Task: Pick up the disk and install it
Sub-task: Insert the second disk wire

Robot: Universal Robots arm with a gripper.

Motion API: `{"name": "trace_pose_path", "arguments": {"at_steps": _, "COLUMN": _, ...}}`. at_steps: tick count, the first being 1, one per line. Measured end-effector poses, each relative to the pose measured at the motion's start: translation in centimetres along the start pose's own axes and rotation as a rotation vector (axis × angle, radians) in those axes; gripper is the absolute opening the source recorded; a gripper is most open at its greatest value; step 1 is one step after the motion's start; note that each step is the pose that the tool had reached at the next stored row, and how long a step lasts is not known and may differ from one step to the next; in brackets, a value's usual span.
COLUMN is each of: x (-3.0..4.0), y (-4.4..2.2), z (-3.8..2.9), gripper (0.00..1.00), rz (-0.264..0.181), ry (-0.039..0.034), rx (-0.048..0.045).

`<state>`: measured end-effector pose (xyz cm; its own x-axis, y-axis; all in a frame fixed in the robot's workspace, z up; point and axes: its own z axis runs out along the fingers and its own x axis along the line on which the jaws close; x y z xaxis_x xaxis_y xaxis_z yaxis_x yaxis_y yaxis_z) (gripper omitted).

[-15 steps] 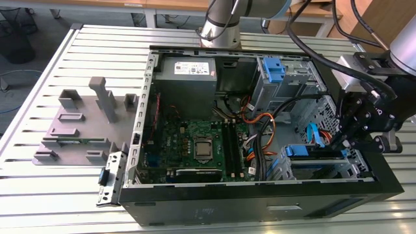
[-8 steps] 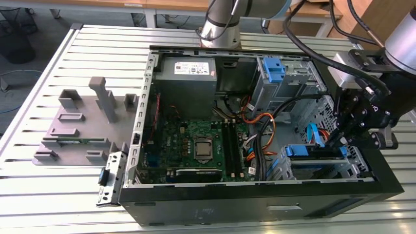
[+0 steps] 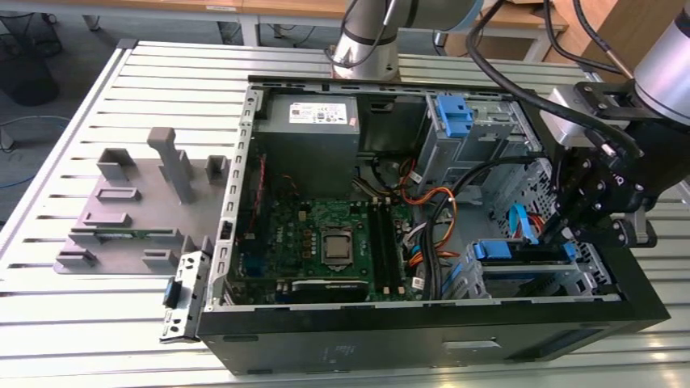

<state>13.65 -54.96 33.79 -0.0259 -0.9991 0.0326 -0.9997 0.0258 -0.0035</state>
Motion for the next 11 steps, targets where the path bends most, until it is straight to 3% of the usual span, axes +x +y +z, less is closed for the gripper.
{"name": "trace_pose_path", "arguments": {"at_steps": 11, "x": 0.1, "y": 0.15, "z": 0.22, "gripper": 0.16, "rz": 0.0, "ry": -0.0004, "rx": 0.002}}
